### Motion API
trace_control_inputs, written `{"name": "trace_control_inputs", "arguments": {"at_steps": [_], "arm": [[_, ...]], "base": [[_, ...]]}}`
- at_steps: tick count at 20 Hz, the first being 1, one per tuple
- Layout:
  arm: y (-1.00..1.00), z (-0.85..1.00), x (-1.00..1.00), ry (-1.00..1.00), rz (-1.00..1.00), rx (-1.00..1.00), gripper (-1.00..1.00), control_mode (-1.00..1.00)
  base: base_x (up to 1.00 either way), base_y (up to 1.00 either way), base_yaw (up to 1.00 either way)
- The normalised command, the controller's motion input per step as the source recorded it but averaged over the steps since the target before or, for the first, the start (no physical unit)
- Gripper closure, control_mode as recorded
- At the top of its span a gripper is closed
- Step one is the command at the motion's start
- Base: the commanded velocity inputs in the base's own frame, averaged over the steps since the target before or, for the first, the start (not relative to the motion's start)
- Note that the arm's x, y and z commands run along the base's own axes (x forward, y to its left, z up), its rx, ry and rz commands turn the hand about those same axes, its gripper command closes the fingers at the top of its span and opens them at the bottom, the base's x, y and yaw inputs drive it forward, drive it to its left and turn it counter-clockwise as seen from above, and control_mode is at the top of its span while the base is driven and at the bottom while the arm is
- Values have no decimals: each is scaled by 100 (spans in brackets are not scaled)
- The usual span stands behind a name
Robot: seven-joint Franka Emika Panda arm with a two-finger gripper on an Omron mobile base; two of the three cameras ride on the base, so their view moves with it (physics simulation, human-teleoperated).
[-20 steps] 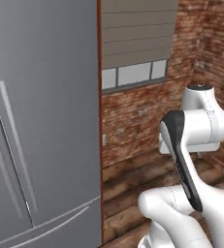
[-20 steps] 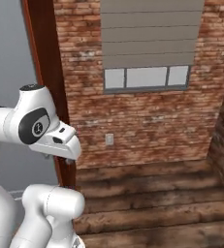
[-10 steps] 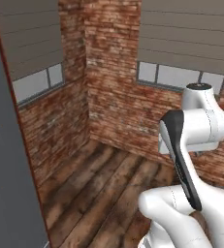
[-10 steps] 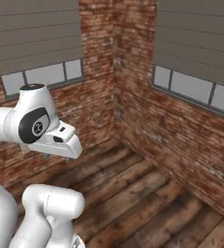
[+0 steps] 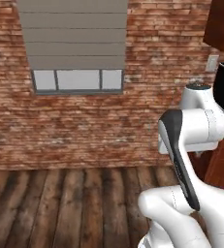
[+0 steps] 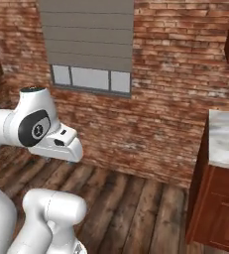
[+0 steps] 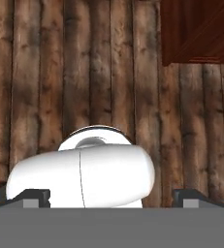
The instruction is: Place the sponge inside the microwave to prepare for sanitizing.
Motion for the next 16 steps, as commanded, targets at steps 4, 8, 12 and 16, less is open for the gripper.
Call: {"name": "trace_control_inputs", "arguments": {"at_steps": [4, 8, 12, 16], "arm": [[0, 0, 0, 0, 0, 0, -100, 100], [0, 0, 0, 0, 0, 0, -100, 100], [0, 0, 0, 0, 0, 0, -100, 100], [0, 0, 0, 0, 0, 0, -100, 100]], "base": [[9, -54, -84], [12, -44, -85], [19, -45, -83], [24, -52, -80]]}}
